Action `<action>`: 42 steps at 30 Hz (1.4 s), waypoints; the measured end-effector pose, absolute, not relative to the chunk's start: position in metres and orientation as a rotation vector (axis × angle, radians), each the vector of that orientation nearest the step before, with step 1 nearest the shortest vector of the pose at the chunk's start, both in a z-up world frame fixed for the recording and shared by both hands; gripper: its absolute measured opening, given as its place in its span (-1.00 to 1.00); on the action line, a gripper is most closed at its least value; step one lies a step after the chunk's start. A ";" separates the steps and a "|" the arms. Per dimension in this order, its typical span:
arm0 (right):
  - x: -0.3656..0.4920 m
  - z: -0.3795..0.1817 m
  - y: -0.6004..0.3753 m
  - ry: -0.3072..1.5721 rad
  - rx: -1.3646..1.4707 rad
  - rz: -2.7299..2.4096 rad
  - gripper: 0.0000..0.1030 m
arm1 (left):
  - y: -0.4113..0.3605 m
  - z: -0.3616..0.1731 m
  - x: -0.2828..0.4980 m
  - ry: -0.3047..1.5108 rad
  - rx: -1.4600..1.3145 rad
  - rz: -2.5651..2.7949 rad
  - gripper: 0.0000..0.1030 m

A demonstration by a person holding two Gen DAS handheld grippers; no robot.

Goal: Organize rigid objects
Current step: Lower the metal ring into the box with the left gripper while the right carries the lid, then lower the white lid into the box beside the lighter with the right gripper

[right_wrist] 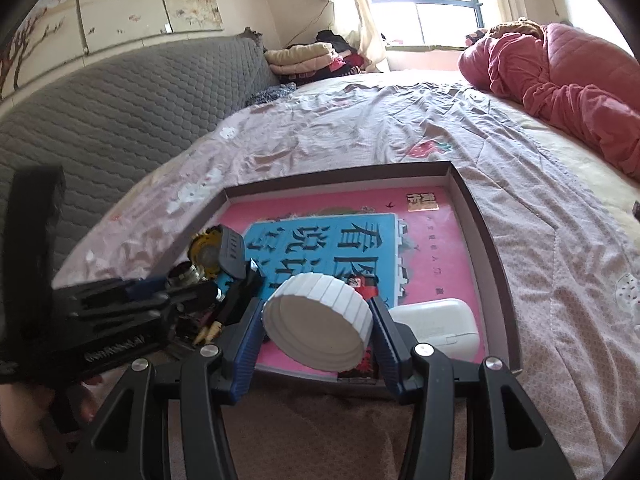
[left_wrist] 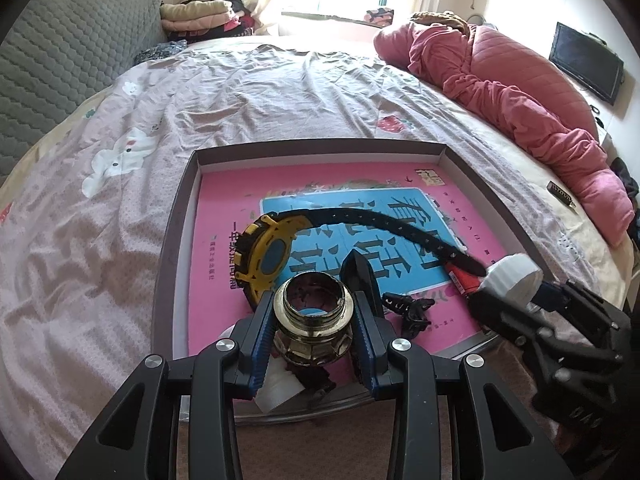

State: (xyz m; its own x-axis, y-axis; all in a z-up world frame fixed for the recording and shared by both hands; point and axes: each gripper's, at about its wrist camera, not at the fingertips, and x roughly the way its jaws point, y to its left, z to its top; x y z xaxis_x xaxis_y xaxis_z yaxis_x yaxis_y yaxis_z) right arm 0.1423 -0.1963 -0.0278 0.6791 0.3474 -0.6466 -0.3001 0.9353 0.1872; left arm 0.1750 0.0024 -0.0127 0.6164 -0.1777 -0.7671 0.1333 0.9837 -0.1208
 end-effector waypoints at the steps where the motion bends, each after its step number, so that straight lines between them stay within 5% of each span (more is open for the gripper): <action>1: 0.142 -0.029 -0.196 0.741 0.059 0.357 0.00 | 0.001 -0.012 0.175 0.888 -0.053 -0.183 -0.27; 42: 0.148 -0.041 -0.167 0.765 -0.025 0.462 0.01 | -0.007 -0.010 0.176 0.906 -0.051 -0.202 -0.27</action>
